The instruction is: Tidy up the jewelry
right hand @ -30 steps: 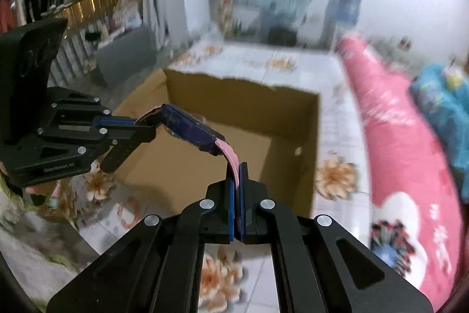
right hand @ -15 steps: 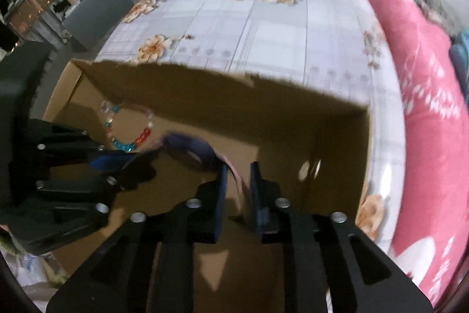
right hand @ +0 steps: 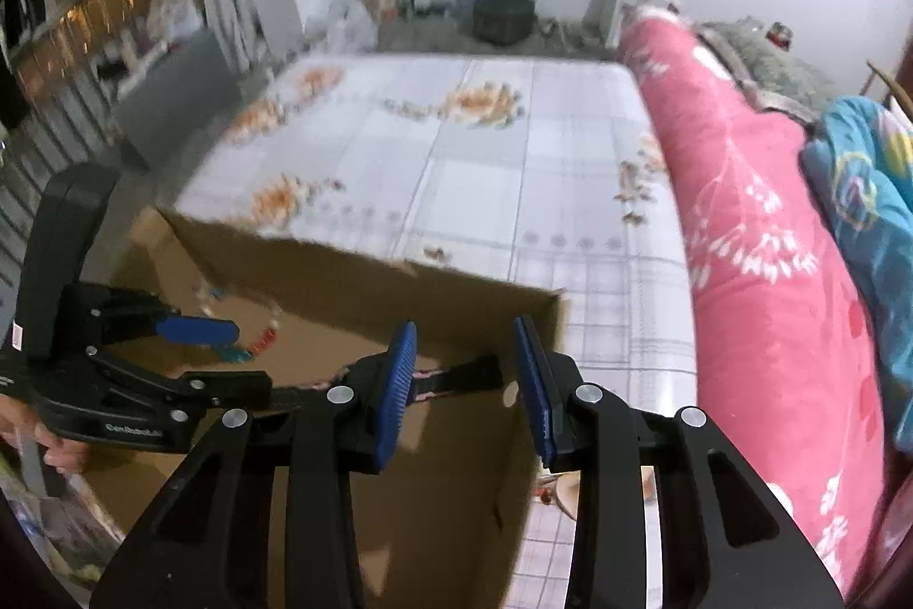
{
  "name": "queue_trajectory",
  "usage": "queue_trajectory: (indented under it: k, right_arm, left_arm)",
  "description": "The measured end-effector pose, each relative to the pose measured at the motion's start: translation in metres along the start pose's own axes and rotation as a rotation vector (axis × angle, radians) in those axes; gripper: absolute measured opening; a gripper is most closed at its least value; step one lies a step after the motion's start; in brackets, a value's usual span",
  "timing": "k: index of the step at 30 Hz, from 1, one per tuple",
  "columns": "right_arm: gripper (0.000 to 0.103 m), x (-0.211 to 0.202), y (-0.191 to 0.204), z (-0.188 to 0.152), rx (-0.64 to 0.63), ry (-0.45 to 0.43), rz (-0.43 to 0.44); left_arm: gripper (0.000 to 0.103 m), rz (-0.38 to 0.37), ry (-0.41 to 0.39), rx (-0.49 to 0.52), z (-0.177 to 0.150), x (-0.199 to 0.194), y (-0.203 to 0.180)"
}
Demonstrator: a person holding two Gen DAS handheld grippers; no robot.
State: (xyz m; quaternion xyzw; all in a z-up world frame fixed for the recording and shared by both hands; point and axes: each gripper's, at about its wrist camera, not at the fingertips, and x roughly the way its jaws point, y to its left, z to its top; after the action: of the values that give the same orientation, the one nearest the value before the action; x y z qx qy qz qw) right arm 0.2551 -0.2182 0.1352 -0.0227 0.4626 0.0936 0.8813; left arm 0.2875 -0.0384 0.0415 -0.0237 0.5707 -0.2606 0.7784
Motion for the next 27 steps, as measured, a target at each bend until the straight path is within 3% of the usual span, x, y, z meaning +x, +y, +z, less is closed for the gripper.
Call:
queue_trajectory:
  k: [7, 9, 11, 15, 18, 22, 24, 27]
  right_arm:
    - [0.065, -0.085, -0.004, -0.041, 0.057, -0.179, 0.014]
    - [0.081, -0.107, -0.001, -0.059, 0.058, -0.216, 0.017]
    - [0.089, -0.128, 0.003, -0.085, 0.068, -0.253, 0.015]
    - [0.095, -0.142, 0.011, -0.137, 0.119, -0.242, 0.009]
    - [0.095, -0.128, 0.019, -0.175, 0.185, -0.183, -0.008]
    - [0.095, -0.085, 0.034, -0.220, 0.275, -0.069, -0.045]
    - [0.095, -0.065, 0.044, -0.234, 0.277, -0.012, -0.107]
    - [0.095, -0.038, 0.058, -0.250, 0.250, 0.039, -0.187]
  left_arm:
    - [0.074, -0.037, -0.239, 0.114, -0.039, -0.092, -0.024]
    - [0.080, -0.037, -0.302, 0.150, -0.064, -0.120, -0.026]
    - [0.084, -0.027, -0.353, 0.177, -0.091, -0.141, -0.025]
    - [0.090, -0.002, -0.419, 0.183, -0.152, -0.162, -0.011]
    - [0.093, 0.044, -0.396, 0.167, -0.191, -0.149, -0.005]
    - [0.093, 0.104, -0.264, 0.125, -0.230, -0.102, 0.000]
    - [0.093, 0.125, -0.203, 0.114, -0.245, -0.076, -0.004]
    - [0.093, 0.167, -0.177, 0.142, -0.255, -0.047, -0.016]
